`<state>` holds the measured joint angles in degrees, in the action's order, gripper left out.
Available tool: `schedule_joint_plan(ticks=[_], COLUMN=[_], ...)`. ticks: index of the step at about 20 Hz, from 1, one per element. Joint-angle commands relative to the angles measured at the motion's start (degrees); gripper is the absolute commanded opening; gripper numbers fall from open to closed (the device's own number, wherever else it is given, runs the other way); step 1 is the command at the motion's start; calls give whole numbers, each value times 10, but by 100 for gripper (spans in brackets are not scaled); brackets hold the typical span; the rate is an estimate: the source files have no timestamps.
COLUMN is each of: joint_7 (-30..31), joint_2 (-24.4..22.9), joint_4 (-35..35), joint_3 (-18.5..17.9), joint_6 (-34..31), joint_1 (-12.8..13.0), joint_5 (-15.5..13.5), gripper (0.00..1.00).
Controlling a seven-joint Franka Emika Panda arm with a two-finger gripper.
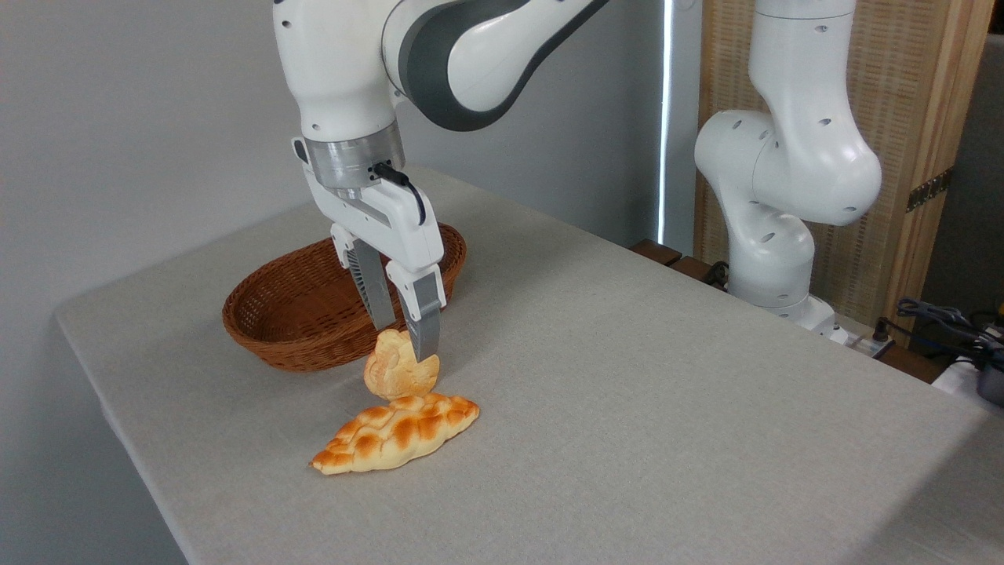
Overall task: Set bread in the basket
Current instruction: 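Lower the open gripper onto the small round bread roll, then close the gripper on the bread roll and lift it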
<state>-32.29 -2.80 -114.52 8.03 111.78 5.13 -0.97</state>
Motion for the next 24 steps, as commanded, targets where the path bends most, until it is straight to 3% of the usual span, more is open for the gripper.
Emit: schedule_joint_plan(ticks=[1,10,12,14,16,24], joint_7=[13,36,36,35,34,33], joint_2=[-8,9,9,9,8,7], joint_4=[-17,-56,-67,-67,-67,-65], joint_3=[3,29,32,32,32,32], joint_6=[12,87,107,110,109,106], joint_1=[1,3,3,3,3,2], joint_5=[-3,-2,-1,-2,-2,-2], gripper=[100,99,79,49,39,35])
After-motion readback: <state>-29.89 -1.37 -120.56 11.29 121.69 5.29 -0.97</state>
